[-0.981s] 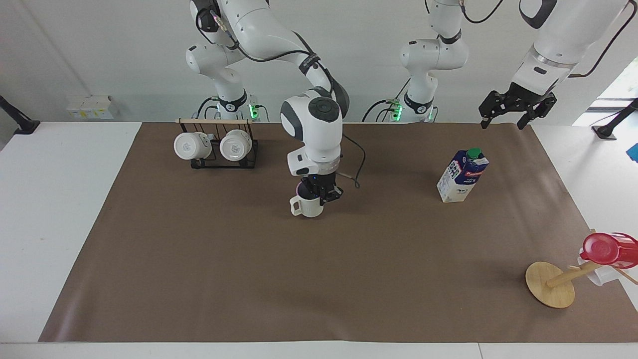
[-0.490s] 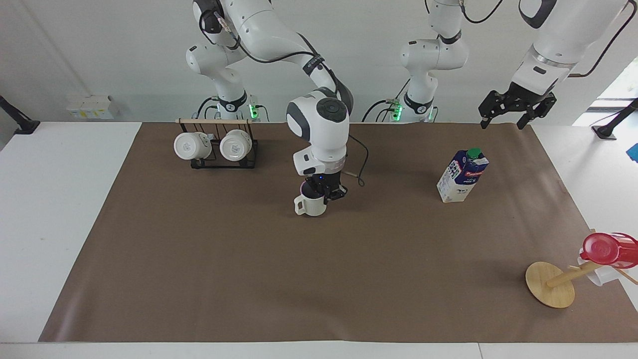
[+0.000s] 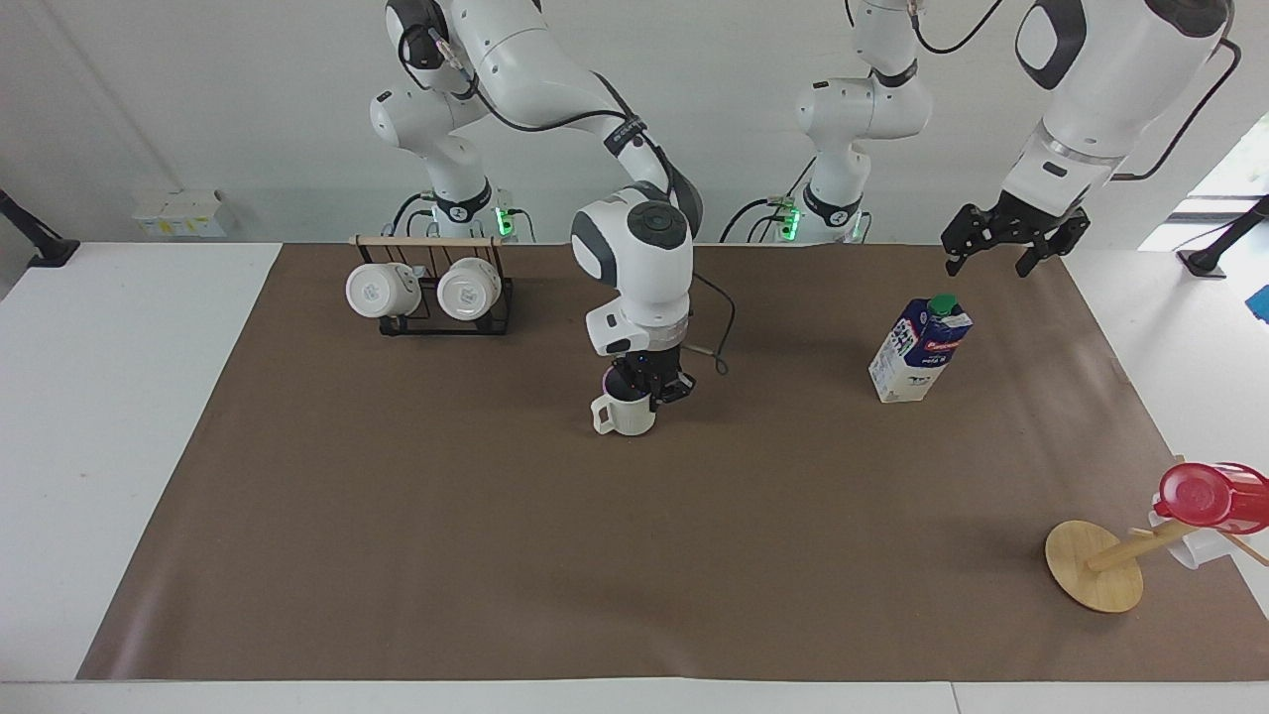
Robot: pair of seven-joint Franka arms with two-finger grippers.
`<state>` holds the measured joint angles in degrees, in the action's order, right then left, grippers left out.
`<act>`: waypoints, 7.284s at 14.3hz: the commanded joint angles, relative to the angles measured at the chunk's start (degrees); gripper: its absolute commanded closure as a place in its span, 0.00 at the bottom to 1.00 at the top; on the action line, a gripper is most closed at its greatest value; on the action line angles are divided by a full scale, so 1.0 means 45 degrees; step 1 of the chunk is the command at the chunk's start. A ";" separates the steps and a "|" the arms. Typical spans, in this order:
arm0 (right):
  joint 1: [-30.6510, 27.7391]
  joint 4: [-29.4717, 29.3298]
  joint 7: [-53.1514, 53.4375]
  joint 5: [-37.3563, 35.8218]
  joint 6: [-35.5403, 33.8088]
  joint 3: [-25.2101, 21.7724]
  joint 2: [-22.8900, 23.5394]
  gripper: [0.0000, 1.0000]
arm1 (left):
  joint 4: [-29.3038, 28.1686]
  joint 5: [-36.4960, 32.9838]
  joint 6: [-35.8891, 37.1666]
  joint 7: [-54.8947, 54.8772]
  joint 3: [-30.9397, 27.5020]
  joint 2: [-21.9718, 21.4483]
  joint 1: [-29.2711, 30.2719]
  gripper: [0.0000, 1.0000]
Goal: Place cup and milk on table
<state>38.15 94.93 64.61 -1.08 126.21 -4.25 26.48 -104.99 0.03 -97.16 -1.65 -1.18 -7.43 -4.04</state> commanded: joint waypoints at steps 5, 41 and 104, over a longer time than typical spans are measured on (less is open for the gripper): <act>0.0038 0.0037 -0.0295 0.0046 0.0311 0.0007 -0.0084 0.00 | -0.3482 0.0052 -0.3014 -0.0219 0.0048 -0.1082 0.0175 0.00; -0.7735 -0.1073 -1.2404 0.0320 -0.8124 -0.0286 -0.6373 0.00 | -0.1012 0.0150 -0.3759 0.8117 0.0302 0.1255 -0.5797 0.66; -0.7813 -0.0920 -1.3283 -0.0091 -0.9298 -0.0266 -0.7447 0.00 | 0.2589 -0.0514 0.1357 0.0680 0.0243 0.0909 -0.0293 0.00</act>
<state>3.87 90.17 5.06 -1.62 84.35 -5.77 -6.53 -94.44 -1.94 -93.19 2.21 -0.77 -3.00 -6.21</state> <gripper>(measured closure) 0.000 0.000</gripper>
